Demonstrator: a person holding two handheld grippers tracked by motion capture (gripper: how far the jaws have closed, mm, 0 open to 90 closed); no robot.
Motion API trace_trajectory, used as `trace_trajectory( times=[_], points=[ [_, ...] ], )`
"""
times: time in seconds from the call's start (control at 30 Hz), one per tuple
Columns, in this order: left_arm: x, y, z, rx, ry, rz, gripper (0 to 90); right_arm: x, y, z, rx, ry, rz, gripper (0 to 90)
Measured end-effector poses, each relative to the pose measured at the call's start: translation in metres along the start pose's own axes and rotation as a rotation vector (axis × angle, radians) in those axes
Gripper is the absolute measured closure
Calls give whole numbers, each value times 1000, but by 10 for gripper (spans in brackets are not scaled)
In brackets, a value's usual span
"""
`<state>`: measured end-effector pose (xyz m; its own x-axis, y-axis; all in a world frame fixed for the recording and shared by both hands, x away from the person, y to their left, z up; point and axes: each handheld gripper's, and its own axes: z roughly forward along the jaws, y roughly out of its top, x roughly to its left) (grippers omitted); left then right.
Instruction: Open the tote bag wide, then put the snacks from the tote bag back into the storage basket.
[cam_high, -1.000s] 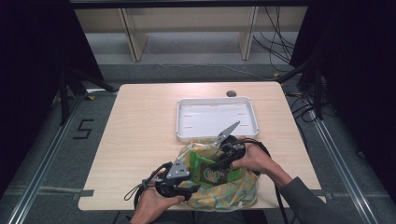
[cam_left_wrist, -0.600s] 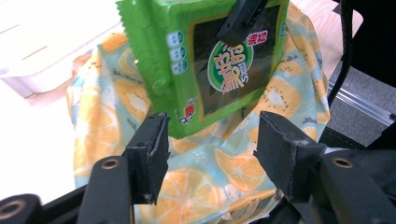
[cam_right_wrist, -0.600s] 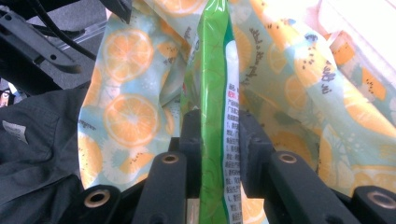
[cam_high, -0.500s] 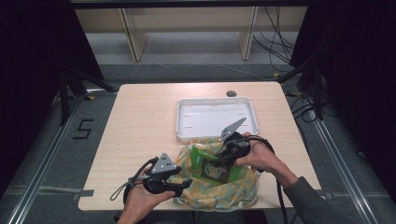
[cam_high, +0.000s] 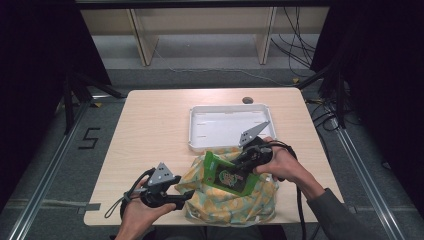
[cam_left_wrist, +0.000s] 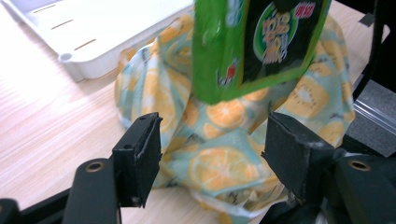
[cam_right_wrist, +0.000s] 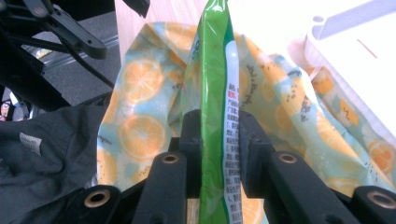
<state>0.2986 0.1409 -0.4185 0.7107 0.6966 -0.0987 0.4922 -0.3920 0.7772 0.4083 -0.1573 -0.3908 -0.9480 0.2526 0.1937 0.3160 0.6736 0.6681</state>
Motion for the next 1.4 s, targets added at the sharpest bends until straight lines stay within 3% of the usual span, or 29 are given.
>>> trace_trajectory(
  times=[0.13, 0.47, 0.57, 0.63, 0.73, 0.8, 0.83, 0.87, 0.93, 0.97, 1.07, 1.1, 1.13, 1.17, 1.2, 1.3, 1.33, 1.4],
  points=[
    [2, -5, -4, -6, 7, -18, 346, 0, 2, -1, -20, -3, 6, 757],
    [9, -24, -13, -6, 39, 15, 301, -1, 5, -11, -51, -22, 19, 757],
    [10, -28, -13, -18, 45, 3, 282, -1, 4, -12, -68, -29, 11, 757],
    [11, -29, -14, -9, 49, 14, 279, -2, 4, -14, -61, -16, 26, 757],
    [9, -35, -13, -45, 59, -5, 270, -3, 4, -16, -67, -26, 28, 756],
    [10, -37, -14, -48, 66, 0, 270, -4, 4, -16, -74, -27, 19, 757],
    [12, -37, -16, -30, 64, 29, 269, -5, 4, -17, -72, -24, 30, 757],
    [12, -38, -16, -45, 63, 9, 266, -5, 4, -18, -71, -36, 40, 757],
    [13, -40, -18, -37, 73, 10, 263, -6, 3, -19, -78, -29, 35, 757],
    [11, -41, -17, -64, 76, -28, 262, -6, 3, -19, -83, -30, 38, 757],
    [15, -42, -19, -46, 86, 3, 248, -6, 3, -21, -89, -32, 44, 757],
    [15, -43, -18, -61, 87, -15, 248, -5, 4, -22, -84, -32, 51, 757],
    [17, -43, -19, -34, 88, 11, 248, -5, 4, -22, -87, -33, 48, 757],
    [16, -44, -18, -40, 95, -14, 248, -6, 5, -22, -98, -35, 40, 757],
    [16, -44, -18, -30, 96, 9, 248, -6, 5, -22, -101, -39, 37, 756],
    [14, -44, -17, -52, 101, -1, 246, -5, 5, -24, -111, -38, 36, 757],
    [14, -43, -19, -39, 100, 23, 246, -5, 6, -27, -105, -45, 33, 757],
    [11, -44, -17, -63, 101, 2, 246, -4, 6, -29, -114, -54, 31, 756]
  ],
)
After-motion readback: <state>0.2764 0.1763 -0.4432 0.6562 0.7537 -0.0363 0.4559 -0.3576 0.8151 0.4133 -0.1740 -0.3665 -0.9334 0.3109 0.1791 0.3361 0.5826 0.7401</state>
